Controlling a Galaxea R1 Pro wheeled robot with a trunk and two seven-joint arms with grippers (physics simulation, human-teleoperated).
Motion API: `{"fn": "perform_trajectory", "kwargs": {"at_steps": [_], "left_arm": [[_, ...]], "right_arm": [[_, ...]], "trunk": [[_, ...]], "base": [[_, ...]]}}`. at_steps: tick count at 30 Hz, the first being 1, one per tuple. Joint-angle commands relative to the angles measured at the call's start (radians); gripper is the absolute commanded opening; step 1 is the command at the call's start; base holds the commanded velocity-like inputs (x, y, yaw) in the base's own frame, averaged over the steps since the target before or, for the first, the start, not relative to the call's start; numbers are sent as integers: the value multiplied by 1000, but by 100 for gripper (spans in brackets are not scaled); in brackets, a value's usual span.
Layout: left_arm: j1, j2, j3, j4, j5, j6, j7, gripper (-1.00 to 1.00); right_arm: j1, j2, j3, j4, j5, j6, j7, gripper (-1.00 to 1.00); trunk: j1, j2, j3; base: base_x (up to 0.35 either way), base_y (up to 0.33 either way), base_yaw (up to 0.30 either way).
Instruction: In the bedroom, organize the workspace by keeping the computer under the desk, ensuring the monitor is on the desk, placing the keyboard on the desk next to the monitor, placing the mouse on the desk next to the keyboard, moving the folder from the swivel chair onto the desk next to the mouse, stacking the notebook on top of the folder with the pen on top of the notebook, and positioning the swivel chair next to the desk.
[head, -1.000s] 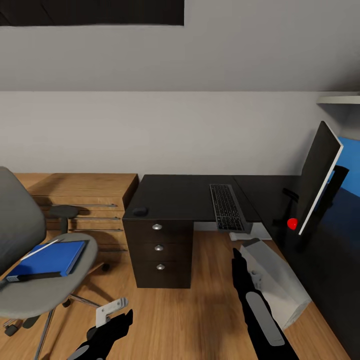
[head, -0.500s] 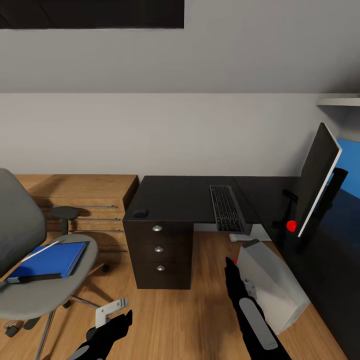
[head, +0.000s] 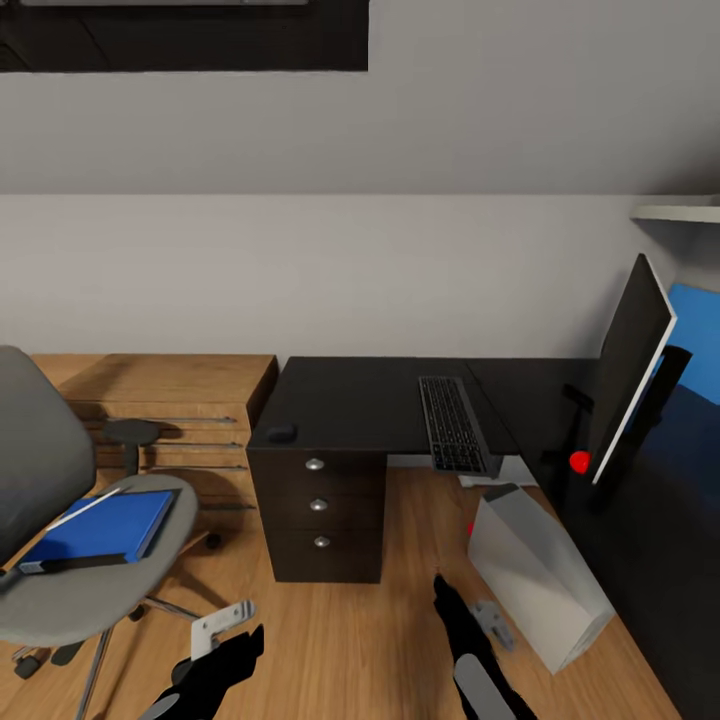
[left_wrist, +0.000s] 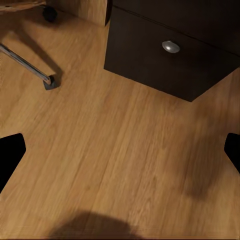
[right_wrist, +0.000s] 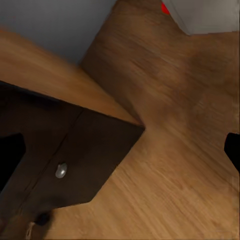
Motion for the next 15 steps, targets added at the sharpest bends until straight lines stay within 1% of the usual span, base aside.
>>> {"fn": "perform_trajectory", "kwargs": {"at_steps": [1,4,5,6,8,10,14,15], "left_arm": [[0,0,0,4,11,1,9,100],[0,0,1,33,11,0,9,100],[0,0,1,59,12,-1,8,100],[0,1,2,75,12,-2,8,100],[0,2,2,111,12,-4,8,100],[0,5,2,149,11,-9,8,100],[0,15,1,225,11,-38,7,100],[0,19,0,268,10,-68,5,100]], "right_arm": [[-1,-1,7,15,29,-26,-5,100],[-1,0,10,54,128,-86,-5,100],[-1,0,11,80,180,-128,-5,100],[-1,0,12,92,202,-150,-5,100],[-1,0,13,119,236,-192,-4,100],[-1,0,14,151,259,-230,-4,100],[-1,0,14,228,282,-287,-5,100],[-1,0,14,268,289,-304,-4,100]], "trunk": [[-4,7,2],[-15,28,12],[-19,35,15],[-23,42,18],[-31,56,24],[-38,70,31],[-54,98,43],[-58,105,46]], "base": [[0,0,0],[0,0,0],[0,0,0],[0,0,0],[0,0,0],[0,0,0],[0,0,0],[0,0,0]]}}
